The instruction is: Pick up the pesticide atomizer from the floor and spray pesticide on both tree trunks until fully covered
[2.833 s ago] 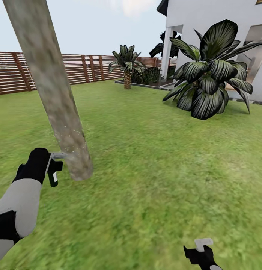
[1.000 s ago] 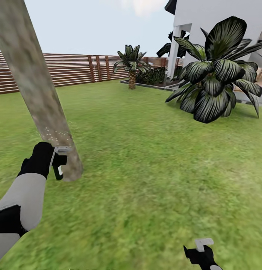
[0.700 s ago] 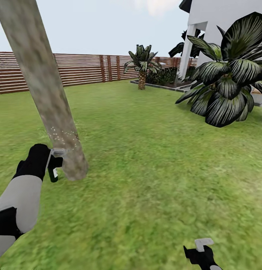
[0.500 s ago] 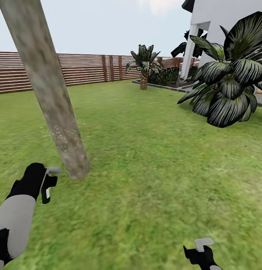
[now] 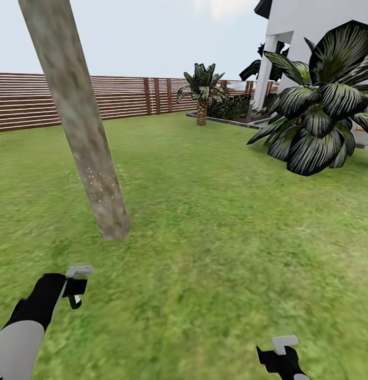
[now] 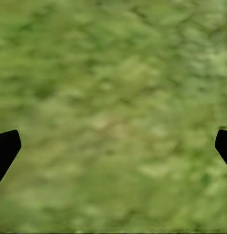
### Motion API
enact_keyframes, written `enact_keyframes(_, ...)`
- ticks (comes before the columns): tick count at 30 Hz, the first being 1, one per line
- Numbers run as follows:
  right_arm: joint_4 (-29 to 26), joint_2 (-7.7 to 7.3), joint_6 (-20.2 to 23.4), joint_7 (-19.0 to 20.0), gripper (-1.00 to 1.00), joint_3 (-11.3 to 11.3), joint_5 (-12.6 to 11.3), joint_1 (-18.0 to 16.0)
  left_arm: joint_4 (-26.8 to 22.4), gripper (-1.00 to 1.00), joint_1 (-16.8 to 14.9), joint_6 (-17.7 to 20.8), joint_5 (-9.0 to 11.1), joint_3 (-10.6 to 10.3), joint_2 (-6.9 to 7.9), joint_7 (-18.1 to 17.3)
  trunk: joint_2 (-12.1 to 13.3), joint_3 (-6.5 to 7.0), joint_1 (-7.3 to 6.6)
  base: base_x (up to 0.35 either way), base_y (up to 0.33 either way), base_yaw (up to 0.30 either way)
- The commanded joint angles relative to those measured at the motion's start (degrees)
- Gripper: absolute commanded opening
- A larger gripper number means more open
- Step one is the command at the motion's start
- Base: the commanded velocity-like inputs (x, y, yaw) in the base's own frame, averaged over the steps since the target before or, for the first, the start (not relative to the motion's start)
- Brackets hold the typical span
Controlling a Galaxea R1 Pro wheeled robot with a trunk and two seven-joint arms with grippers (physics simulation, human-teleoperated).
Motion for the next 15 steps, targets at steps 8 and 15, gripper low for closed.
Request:
enact_keyframes(8, -4.44, -0.17, -0.05, 0.63, 1.0, 2.79, 3.34, -0.04, 1.42, -1.0, 1.19, -10.07, -1.03, -0.43, 0.25, -20.78, -0.02, -0.04, -0.05, -0.309, 0.0, 0.0)
enact_keyframes(15, -23.33, -0.56, 2.04, 24.74, 1.0, 10.03, 19.29, -0.46, 1.46, -1.0, 2.01, -12.07, -1.68, -0.59, 0.35, -22.67, -0.02, -0.04, -0.05, -0.029, 0.0, 0.0)
